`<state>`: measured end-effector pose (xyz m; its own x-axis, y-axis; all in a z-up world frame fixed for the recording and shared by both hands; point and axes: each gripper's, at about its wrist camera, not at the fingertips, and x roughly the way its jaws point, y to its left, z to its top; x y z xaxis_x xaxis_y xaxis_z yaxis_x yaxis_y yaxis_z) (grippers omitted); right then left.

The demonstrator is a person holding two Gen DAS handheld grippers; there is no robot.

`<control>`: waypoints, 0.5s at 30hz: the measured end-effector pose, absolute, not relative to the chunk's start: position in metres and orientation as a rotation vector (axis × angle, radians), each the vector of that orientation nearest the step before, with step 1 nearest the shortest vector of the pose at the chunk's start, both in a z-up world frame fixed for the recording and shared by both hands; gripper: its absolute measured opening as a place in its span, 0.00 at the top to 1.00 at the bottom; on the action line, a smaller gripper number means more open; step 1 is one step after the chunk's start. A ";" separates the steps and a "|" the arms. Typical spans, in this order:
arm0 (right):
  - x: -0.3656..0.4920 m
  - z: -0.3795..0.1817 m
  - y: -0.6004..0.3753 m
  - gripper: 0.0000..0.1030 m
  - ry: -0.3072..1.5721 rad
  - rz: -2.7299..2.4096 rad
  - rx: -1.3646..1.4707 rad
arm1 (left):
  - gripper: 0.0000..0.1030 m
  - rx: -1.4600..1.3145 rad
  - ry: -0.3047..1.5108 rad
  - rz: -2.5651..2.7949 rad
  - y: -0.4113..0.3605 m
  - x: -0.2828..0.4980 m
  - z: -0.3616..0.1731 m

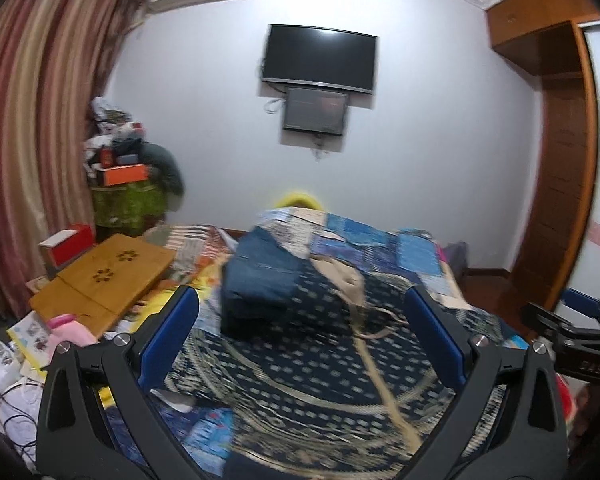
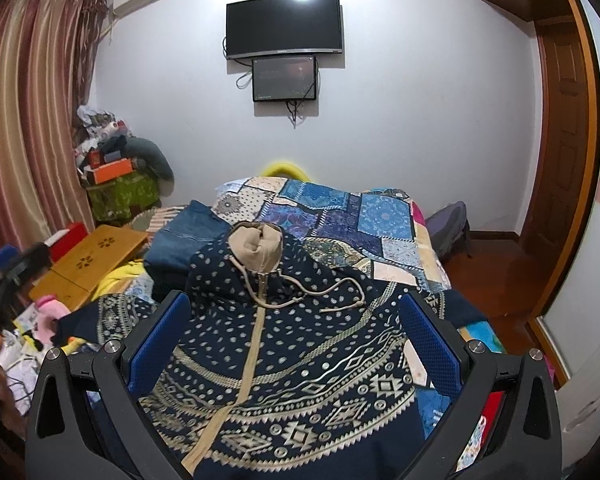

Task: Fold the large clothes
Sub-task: 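Grasp the navy hoodie sleeve cuff with the left gripper and lift it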

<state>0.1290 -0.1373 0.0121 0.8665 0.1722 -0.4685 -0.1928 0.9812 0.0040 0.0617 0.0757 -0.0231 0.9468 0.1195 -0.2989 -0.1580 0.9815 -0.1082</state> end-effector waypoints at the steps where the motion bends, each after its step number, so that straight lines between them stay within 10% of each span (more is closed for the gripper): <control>1: 0.133 0.012 -0.137 0.00 0.490 0.186 -0.047 | 0.00 -0.133 0.300 0.157 0.088 0.067 -0.024; 15: 0.190 -0.022 -0.134 0.00 0.620 0.125 -0.088 | 0.00 -0.365 0.598 0.472 0.269 0.131 -0.128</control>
<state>0.1903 -0.1335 -0.0222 0.8066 0.0899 -0.5842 -0.1429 0.9887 -0.0451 0.1311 0.2693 -0.1284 0.7269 0.3145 -0.6104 -0.5203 0.8324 -0.1908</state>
